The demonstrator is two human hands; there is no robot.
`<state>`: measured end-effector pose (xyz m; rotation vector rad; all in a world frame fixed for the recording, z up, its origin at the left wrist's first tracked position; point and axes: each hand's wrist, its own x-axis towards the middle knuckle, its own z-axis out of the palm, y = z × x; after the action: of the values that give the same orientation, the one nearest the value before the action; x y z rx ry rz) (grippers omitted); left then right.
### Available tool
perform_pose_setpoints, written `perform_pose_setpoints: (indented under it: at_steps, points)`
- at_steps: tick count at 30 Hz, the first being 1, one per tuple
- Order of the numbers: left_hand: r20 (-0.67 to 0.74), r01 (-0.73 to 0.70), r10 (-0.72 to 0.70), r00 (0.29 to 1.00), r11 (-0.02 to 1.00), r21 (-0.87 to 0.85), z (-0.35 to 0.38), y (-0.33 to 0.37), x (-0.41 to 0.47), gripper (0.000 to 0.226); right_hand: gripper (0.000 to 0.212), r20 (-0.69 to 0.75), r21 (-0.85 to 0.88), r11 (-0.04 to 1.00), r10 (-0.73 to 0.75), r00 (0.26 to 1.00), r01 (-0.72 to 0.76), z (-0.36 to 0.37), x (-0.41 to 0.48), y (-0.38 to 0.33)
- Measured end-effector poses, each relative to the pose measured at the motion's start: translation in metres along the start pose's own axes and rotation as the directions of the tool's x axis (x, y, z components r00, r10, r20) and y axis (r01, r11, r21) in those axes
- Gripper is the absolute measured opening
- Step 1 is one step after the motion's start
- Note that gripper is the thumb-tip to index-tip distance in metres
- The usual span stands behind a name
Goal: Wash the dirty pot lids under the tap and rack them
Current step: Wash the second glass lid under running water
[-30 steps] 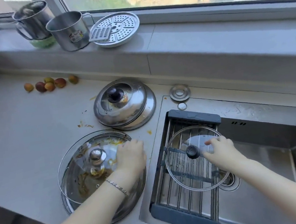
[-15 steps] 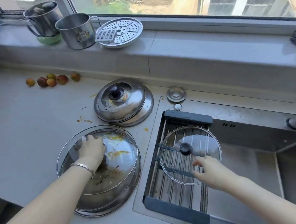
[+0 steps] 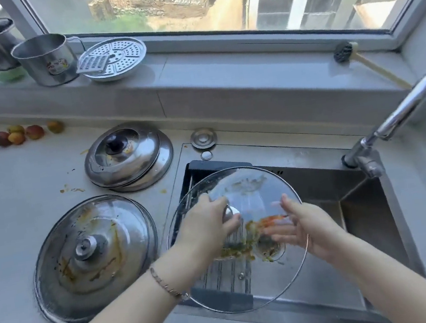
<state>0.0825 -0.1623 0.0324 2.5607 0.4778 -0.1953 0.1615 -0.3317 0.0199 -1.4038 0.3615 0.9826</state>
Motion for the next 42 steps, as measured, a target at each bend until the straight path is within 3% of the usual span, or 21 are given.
perform_pose_setpoints:
  at_steps: [3,7,10,12,14,17,21,23,25,28,30,33,35,37,40,42]
  points:
    - [-0.002,-0.091,0.091,0.996,0.993,-0.071,0.016,0.041,0.002,0.043,0.031,-0.09,0.118,0.992,-0.028,0.996,0.038,-0.045,-0.019,-0.014]
    - [-0.011,-0.346,0.346,0.938,0.938,0.028,0.037,0.085,-0.017,0.095,0.026,-0.252,0.219,0.973,-0.013,0.968,0.07,-0.095,-0.039,-0.026]
    - [0.019,-0.436,0.44,0.898,0.881,0.184,0.063,0.091,-0.027,0.108,0.02,-0.328,0.271,0.954,-0.035,0.944,0.129,-0.121,-0.042,-0.026]
    - [0.043,-0.389,0.396,0.917,0.869,0.306,0.084,0.093,-0.025,0.102,0.018,-0.366,0.321,0.934,-0.03,0.93,0.157,-0.134,-0.039,-0.025]
    - [0.092,-0.311,0.297,0.95,0.905,0.291,0.102,0.098,-0.016,0.09,0.02,-0.394,0.377,0.908,-0.021,0.919,0.182,-0.143,-0.037,-0.026]
    - [-0.053,-0.296,0.314,0.948,0.93,0.22,0.118,0.106,0.002,0.053,0.02,-0.373,0.415,0.889,-0.028,0.927,0.193,-0.149,-0.035,-0.029]
    - [-0.347,-0.388,0.422,0.838,0.907,0.167,0.127,0.109,0.023,0.055,0.016,-0.316,0.434,0.884,-0.03,0.948,0.172,-0.159,-0.028,-0.039]
    - [-0.409,-0.417,0.447,0.796,0.894,0.167,0.125,0.112,0.031,0.039,0.011,-0.27,0.416,0.9,-0.014,0.963,0.13,-0.168,-0.02,-0.046]
    - [-0.449,-0.443,0.466,0.762,0.882,0.164,0.125,0.115,0.039,0.031,0.031,-0.235,0.306,0.949,0.005,0.972,0.069,-0.18,-0.007,-0.053]
    - [-0.467,-0.38,0.358,0.809,0.924,0.049,0.124,0.121,0.046,0.038,0.052,-0.211,0.064,0.998,0.033,0.977,-0.02,-0.194,0.016,-0.06]
    - [-0.451,-0.309,0.273,0.85,0.951,-0.006,0.123,0.122,0.047,0.039,0.057,-0.269,-0.043,0.999,0.016,0.963,-0.029,-0.205,0.034,-0.063]
    - [-0.364,-0.076,-0.029,0.931,0.96,-0.271,0.12,0.123,0.049,0.045,0.061,-0.353,-0.121,0.991,0.003,0.936,-0.049,-0.215,0.063,-0.068]
    - [-0.257,0.146,-0.302,0.918,0.86,-0.49,0.117,0.122,0.053,0.045,0.065,-0.366,-0.182,0.98,0.007,0.931,-0.079,-0.216,0.08,-0.072]
    - [-0.181,0.242,-0.474,0.862,0.697,-0.675,0.112,0.124,0.058,0.043,0.063,-0.384,-0.25,0.962,0.004,0.923,-0.109,-0.214,0.095,-0.075]
    - [-0.052,0.292,-0.62,0.783,0.44,-0.849,0.104,0.127,0.068,0.033,0.048,-0.427,-0.271,0.953,0.006,0.904,-0.134,-0.213,0.111,-0.077]
    - [0.02,0.31,-0.659,0.752,0.327,-0.893,0.102,0.127,0.072,0.031,0.038,-0.465,-0.292,0.946,-0.013,0.885,-0.14,-0.213,0.116,-0.075]
